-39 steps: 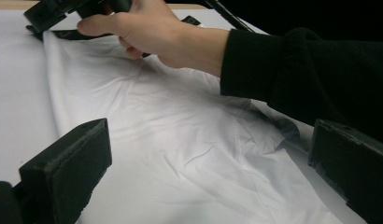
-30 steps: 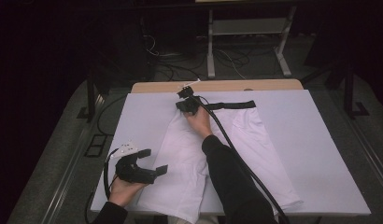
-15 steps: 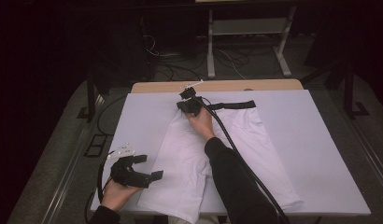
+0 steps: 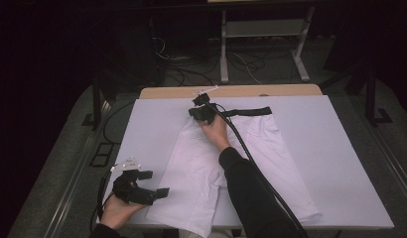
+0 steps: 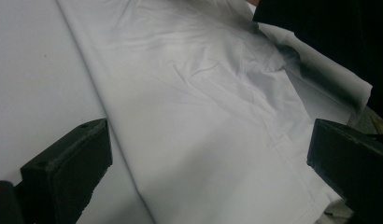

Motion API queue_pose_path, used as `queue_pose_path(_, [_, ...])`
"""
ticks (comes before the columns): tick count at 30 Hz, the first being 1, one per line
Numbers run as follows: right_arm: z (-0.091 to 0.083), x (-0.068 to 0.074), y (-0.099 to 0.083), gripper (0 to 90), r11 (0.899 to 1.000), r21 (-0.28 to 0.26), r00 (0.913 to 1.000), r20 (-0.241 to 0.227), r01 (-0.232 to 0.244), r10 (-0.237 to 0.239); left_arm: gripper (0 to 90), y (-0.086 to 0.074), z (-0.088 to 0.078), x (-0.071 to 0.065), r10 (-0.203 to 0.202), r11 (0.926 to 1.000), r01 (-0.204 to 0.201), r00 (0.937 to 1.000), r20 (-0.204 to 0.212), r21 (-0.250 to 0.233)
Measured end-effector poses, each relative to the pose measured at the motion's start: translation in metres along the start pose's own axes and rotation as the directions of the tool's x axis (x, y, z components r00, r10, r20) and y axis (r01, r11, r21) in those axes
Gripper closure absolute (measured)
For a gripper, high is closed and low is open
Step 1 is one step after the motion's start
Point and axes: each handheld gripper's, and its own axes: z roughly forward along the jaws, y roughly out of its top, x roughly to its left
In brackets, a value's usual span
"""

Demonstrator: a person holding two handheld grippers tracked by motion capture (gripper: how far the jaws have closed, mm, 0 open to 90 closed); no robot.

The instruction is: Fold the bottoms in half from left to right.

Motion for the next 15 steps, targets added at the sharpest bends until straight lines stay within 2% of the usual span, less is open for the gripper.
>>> queue_pose_path(8, [-0.001,0.000,0.000,86.2,1.000,-0.006,0.9999,0.007,-0.007,0.007,0.0,-0.007,-0.001,0.001,-0.016,0.9985,0.015,0.9998,0.013,0.053])
queue_pose_path(15, [-0.001,0.000,0.000,86.2,1.000,-0.008,0.9999,0.009,-0.006,0.006,0.0,-0.012,-0.005,-0.001,-0.035,0.9927,0.030,0.9984,0.044,0.117])
